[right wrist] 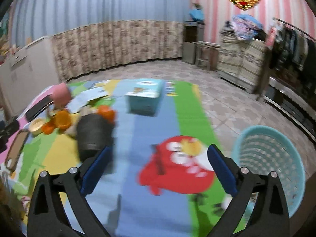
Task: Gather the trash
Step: 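Grasp the black can with the right tool while the left tool grasps the cream lid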
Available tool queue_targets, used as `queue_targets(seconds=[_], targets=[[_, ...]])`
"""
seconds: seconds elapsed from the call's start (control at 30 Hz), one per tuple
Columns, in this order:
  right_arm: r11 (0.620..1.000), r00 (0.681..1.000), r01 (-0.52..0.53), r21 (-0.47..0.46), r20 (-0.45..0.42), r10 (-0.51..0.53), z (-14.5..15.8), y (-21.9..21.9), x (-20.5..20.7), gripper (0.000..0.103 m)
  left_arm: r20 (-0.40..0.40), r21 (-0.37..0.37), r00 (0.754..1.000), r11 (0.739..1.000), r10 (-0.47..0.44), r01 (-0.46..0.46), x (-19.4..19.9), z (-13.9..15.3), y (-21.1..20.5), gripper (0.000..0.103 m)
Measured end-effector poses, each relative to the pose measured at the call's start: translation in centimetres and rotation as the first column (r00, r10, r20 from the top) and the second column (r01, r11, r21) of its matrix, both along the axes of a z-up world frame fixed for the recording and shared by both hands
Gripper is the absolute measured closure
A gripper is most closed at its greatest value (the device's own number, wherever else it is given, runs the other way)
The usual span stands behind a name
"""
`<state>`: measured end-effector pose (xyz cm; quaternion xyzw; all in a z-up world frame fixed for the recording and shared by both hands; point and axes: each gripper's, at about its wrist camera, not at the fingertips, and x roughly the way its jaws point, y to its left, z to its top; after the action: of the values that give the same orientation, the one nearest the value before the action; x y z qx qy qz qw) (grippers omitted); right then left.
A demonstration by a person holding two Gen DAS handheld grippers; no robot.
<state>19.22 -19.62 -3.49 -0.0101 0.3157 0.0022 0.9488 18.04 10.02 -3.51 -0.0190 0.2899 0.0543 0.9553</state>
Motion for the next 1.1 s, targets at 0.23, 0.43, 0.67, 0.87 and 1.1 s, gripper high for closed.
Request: queue_targets(seconds=[0.23,0.43,0.67,0.87,1.1], targets=[[0.998,0.996,-0.063,0.019,-0.064,0.064,-1.9,4.3,1.9,0.006,-0.025,-0.005,0.999,0.999,0.044,-0.045,-0.1,-1.4,4.0,0.006],[0.997,0.99,-0.074,0.031,-0.119,0.077,-3.0,5.4,4.1,0.011,-0.052,-0.039,0.998,0.999,0.037,-0.039,1.1,-2.2,5.6,0.006],[0.991,0.983,-0.12,0.057,-0.134,0.127,-3.3,5.4,4.3,0.037,-0.081,-0.061,0.997,0.998,-0.021,0.016,4.0,-2.5,3.8,0.006],[0.994,0.992,-0.089,0.059,-0.082,0.094,-1.7,3.9,3.7,0.037,-0.138,-0.048,0.99,0.999,-0.031,0.024,7.3,-3.2,2.2,0.007],[0.996,0.997,-0.037,0.084,-0.063,0.043,-1.1,1.4,3.8,0.037,-0.248,-0.089,0.969,0.996,-0.023,0.0,9.9,-5.3,3.0,0.033]])
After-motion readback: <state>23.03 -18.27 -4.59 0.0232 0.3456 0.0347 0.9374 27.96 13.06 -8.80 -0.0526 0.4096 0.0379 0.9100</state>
